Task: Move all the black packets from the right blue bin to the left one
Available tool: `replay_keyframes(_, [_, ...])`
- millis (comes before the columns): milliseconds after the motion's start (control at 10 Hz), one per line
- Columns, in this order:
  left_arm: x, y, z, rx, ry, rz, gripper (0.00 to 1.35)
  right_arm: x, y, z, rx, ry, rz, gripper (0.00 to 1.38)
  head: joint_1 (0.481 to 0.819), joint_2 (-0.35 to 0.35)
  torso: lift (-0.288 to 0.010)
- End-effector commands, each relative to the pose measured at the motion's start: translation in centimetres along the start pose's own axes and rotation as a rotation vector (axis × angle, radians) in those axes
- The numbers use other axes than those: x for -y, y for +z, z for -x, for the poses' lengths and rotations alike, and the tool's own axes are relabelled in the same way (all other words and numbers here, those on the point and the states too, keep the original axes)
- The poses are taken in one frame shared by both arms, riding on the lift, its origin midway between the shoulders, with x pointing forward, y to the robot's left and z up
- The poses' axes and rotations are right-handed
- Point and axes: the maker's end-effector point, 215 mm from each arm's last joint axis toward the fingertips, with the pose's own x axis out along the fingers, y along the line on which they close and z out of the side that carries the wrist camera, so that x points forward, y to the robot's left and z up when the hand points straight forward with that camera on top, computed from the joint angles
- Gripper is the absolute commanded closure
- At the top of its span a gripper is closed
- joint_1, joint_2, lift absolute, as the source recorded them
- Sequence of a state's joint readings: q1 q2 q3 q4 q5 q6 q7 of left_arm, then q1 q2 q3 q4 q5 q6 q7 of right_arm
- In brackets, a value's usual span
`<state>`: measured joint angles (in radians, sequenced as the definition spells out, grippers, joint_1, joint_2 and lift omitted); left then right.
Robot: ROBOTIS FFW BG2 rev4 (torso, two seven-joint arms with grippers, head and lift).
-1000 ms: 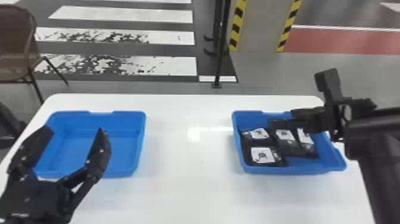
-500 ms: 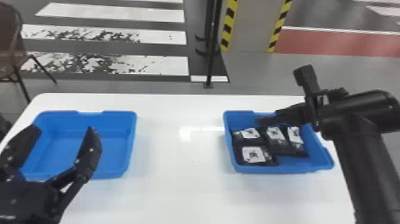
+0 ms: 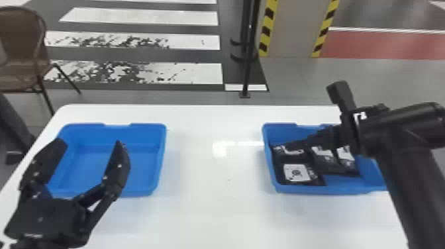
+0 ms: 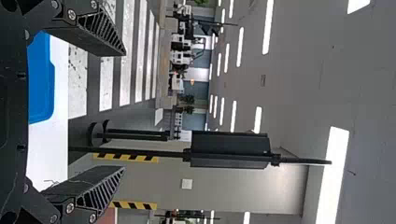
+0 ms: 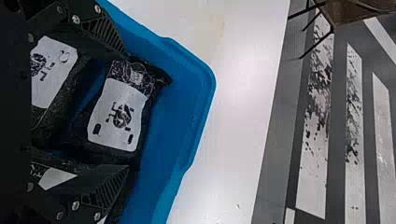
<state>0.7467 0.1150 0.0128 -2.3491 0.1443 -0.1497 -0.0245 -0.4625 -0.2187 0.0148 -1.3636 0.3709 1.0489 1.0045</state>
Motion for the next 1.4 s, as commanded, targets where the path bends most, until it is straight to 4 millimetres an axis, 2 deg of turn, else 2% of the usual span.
replay_keyframes(0, [0.0,-0.1,0.0,-0.003,0.000,0.000,0.17,-0.3,-0.1,-0.6,-0.026,0.001,0.007,0.20,0.695,-0.040,-0.140])
replay_keyframes(300, [0.2,-0.3,-0.2,-0.001,-0.003,0.006,0.17,-0.4,-1.2,-1.9,-0.079,-0.004,0.005,0.20,0.695,-0.034,-0.140])
replay_keyframes(500, [0.2,-0.3,-0.2,-0.001,-0.003,0.006,0.17,0.0,-0.8,-2.1,-0.078,-0.024,0.031,0.20,0.695,-0.034,-0.140])
replay_keyframes(600, [0.3,-0.4,-0.3,-0.002,-0.004,0.009,0.17,0.3,-1.1,-2.9,-0.069,-0.025,0.045,0.20,0.695,-0.036,-0.140])
replay_keyframes(800, [0.3,-0.4,-0.3,0.001,-0.005,0.010,0.17,0.5,-2.8,-4.2,-0.083,-0.011,0.025,0.20,0.695,-0.038,-0.140])
replay_keyframes(1000, [0.2,-0.5,-0.3,-0.001,-0.001,0.011,0.17,-0.4,-3.5,-6.0,-0.047,0.048,0.027,0.22,0.695,-0.033,-0.140])
replay_keyframes(1100, [0.2,-0.7,-0.3,-0.004,-0.001,0.012,0.17,-0.5,-3.9,-6.5,-0.040,0.056,0.035,0.45,0.695,-0.028,-0.140])
replay_keyframes(1200, [-0.1,-0.6,-0.2,0.000,0.005,0.007,0.17,-1.5,-4.2,-7.2,-0.012,0.078,0.033,1.09,0.695,-0.022,-0.140])
replay_keyframes(1300, [-0.3,-0.5,-0.1,0.003,0.009,0.005,0.18,-2.4,-4.7,-7.6,0.007,0.102,-0.004,1.10,0.695,-0.015,-0.140])
